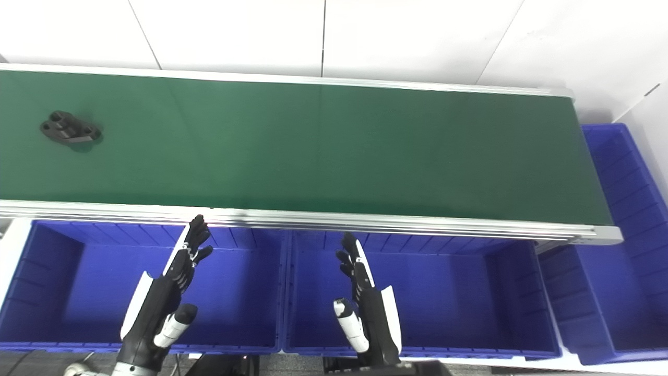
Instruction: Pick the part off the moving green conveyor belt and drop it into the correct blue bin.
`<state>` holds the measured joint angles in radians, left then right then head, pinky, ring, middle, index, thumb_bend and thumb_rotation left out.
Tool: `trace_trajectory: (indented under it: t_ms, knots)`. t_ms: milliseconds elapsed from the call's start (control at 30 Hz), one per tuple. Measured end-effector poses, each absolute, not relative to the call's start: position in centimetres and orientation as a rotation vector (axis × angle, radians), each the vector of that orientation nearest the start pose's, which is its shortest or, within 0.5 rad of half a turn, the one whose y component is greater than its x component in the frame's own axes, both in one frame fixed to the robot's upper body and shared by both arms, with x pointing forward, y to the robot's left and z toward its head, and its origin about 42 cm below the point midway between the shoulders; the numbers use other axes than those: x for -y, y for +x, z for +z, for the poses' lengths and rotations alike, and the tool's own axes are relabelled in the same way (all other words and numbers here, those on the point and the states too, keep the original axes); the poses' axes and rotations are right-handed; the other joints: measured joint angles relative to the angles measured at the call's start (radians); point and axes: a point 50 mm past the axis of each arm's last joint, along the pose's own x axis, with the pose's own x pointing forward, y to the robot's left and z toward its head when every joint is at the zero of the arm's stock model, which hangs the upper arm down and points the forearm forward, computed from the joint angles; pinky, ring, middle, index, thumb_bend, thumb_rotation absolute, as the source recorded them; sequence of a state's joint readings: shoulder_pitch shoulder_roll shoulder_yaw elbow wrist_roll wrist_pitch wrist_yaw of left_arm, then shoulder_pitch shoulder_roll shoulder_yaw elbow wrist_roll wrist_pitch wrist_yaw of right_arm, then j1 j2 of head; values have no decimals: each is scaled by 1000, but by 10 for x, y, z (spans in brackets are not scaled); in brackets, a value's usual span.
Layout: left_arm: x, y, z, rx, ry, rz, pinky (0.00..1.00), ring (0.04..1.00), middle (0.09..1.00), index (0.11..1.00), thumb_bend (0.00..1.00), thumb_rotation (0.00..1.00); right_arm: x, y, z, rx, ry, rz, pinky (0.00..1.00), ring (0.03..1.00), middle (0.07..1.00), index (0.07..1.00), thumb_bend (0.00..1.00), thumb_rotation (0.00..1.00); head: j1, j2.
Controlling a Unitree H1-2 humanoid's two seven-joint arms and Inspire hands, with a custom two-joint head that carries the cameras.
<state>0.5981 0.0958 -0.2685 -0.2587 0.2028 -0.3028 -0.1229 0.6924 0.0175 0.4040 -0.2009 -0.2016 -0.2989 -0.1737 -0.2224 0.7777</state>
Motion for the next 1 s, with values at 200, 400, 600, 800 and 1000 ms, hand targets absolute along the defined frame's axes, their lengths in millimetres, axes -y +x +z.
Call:
trace_trajectory:
  t_ms: [200,400,600,800,1000]
  knots:
    - [-179,78,78,-28,168,-317,927,985,1000,1000,893,950,130,47,68,-132,-6,57,922,925,959,974,873,1000,18,-35]
    - [-176,73,64,-51,158,-327,909,980,1000,1000,873,939,130,44,52,-169,8,56,930,932,967,980,888,1000,115,-139]
    - [-165,76,45,-56,163,-326,829,944,996,1000,820,962,132,47,39,-169,34,61,949,940,980,1000,879,1000,222,-183]
    - [-146,86,48,-20,153,-345,775,922,993,1000,836,966,141,56,43,-142,63,36,993,957,997,1000,858,1000,291,-193]
    - [-140,85,39,-40,159,-338,782,931,990,996,855,953,153,58,49,-122,85,26,1000,955,985,1000,785,986,304,-201]
